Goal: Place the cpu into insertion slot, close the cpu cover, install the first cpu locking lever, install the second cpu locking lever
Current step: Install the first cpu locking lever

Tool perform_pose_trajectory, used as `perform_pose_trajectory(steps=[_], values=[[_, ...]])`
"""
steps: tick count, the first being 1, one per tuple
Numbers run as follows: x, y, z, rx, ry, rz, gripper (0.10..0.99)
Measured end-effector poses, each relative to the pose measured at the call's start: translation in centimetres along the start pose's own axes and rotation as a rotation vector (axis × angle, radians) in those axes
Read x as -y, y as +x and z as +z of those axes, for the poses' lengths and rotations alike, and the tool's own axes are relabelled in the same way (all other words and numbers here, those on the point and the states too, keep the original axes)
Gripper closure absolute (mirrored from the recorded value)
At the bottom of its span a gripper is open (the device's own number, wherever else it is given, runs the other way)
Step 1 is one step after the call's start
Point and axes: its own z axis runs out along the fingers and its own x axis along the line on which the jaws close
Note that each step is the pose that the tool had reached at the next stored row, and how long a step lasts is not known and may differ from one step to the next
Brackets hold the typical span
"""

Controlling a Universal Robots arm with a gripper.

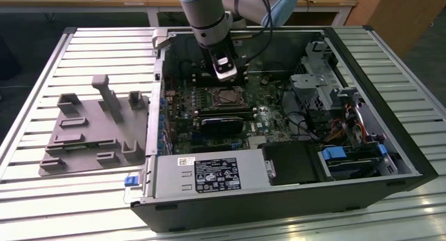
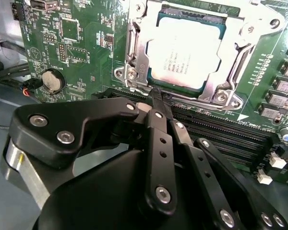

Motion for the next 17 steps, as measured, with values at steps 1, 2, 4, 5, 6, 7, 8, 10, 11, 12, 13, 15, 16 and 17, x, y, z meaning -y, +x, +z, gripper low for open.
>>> perform_pose_trajectory(steps=[1, 2, 4, 5, 6, 7, 8, 10, 11, 12, 13, 15, 16, 17], values=[[0.0, 0.0, 0.0, 0.0, 0.0, 0.0, 0.984], [0.0, 0.0, -0.01, 0.0001, 0.0, 0.0, 0.984], [-0.02, -0.02, -0.08, 0.0001, -0.001, 0.0, 0.984], [-0.04, -0.04, -0.16, 0.0002, -0.001, 0.0, 0.984], [-0.05, -0.07, -0.26, 0.0001, 0.0, 0.0, 0.984], [-0.07, -0.1, -0.38, 0.0001, 0.0, 0.0, 0.984], [-0.1, -0.13, -0.49, 0.0, 0.0, 0.0, 0.984], [-0.13, -0.17, -0.67, 0.0, 0.0, 0.0, 0.984], [-0.15, -0.19, -0.75, 0.0, 0.0, 0.0, 0.984], [-0.17, -0.21, -0.85, 0.0, 0.0, 0.0, 0.984], [-0.19, -0.24, -0.95, 0.0, 0.0, 0.0, 0.984], [-0.23, -0.3, -1.19, 0.0, 0.0, 0.0, 0.984], [-0.27, -0.35, -1.35, 0.0, 0.0, 0.0, 0.984], [-0.3, -0.39, -1.54, 0.0001, 0.0, 0.0, 0.984]])
